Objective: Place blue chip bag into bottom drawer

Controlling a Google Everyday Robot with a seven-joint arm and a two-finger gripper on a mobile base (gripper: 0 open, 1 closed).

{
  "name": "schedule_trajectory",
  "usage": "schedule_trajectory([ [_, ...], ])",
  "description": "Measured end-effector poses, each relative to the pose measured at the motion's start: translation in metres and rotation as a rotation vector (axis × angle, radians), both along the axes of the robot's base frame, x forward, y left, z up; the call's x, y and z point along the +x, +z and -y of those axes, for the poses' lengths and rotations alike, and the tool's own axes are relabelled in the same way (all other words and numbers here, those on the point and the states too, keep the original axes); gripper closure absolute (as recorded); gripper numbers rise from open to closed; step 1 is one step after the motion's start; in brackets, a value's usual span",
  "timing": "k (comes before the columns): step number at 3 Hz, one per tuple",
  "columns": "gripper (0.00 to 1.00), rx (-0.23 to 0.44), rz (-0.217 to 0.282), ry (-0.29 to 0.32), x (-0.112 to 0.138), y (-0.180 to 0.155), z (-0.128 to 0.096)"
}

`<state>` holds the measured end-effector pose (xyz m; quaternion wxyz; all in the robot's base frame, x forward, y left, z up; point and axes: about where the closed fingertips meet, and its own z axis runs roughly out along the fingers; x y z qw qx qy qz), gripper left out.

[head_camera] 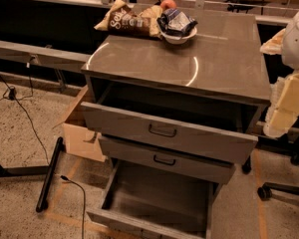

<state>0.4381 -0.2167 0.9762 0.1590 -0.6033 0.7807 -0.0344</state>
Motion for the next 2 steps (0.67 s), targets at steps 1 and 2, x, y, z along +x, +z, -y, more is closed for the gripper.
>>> schedule_trajectory([
  [1,0.00,0.000,0.000,0.000,0.0000,0.0000,0.0000],
  [2,0.00,0.058,0.056,-0.091,0.0034,0.0039,0.0046],
])
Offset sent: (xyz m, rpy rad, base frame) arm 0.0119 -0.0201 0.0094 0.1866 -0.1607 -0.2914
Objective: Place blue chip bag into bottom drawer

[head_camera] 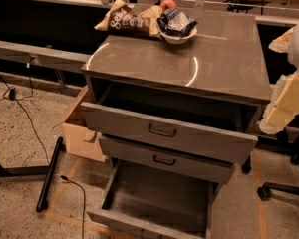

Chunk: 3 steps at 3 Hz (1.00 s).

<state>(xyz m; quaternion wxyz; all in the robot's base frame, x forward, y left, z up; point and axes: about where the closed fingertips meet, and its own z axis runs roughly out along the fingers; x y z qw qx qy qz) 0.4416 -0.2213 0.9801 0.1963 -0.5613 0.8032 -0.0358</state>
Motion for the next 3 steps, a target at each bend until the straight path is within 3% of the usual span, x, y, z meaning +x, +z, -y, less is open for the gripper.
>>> schedule_trajectory([
  [1,0.00,0.153,0.101,-0.159,0.024,0.009,0.012],
  [2,0.00,0.363,0.194,-0.284,0.068,0.007,0.024],
  [3,0.00,0.485,0.285,-0.341,0.137,-0.004,0.024],
])
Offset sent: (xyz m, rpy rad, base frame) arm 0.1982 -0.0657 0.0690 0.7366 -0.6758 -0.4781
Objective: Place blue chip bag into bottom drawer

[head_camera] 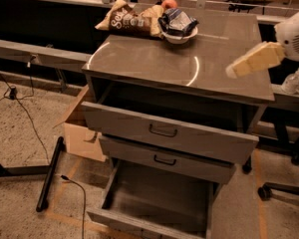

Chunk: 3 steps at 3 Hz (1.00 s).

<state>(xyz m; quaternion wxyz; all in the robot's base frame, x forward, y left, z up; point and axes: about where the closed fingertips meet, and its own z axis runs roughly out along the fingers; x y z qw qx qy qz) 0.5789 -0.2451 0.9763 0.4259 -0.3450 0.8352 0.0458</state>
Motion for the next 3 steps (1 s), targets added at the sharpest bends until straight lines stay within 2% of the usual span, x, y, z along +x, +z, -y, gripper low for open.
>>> schedule_trajectory([
  [1,0.00,0.045,0.098,-0.078,0.075,-0.004,-0.001],
  [2,0.00,0.068,0.180,-0.109,0.097,0.010,-0.001],
  [3,0.00,0.082,0.191,-0.114,0.099,0.005,-0.007],
])
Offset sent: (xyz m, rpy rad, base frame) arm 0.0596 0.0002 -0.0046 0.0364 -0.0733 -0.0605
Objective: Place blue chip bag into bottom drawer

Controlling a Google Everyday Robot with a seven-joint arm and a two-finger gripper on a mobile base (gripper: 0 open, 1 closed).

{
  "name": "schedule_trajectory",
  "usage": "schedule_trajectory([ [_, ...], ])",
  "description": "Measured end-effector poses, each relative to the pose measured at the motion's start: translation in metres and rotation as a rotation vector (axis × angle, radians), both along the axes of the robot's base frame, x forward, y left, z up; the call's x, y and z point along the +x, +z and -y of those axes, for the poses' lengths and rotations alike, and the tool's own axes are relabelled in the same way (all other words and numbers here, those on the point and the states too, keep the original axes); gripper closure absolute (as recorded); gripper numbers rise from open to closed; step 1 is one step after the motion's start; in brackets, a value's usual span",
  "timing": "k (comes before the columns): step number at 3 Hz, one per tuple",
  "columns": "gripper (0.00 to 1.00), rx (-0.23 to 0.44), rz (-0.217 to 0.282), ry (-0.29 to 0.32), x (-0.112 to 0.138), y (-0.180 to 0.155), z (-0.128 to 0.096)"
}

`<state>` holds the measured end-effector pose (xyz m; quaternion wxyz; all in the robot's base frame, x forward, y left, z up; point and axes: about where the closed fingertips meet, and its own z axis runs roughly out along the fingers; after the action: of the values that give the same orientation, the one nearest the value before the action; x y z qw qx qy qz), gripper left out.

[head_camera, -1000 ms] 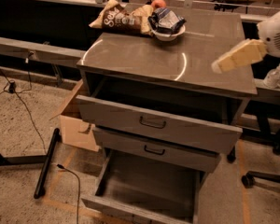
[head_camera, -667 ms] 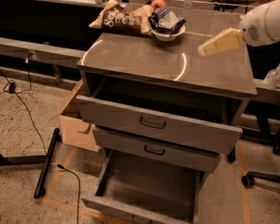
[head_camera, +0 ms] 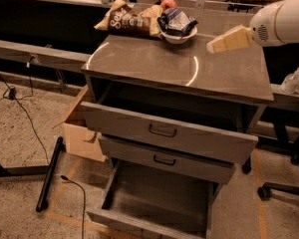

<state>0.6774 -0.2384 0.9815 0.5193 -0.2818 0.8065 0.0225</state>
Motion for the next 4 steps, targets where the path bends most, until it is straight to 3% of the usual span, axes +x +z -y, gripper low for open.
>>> schedule_trajectory([
  [2,0.00,0.066,0.142,0.118,0.063,-0.008,-0.068],
  [4,0.00,0.030,0.203,0.178,0.134,-0.030,-0.112],
])
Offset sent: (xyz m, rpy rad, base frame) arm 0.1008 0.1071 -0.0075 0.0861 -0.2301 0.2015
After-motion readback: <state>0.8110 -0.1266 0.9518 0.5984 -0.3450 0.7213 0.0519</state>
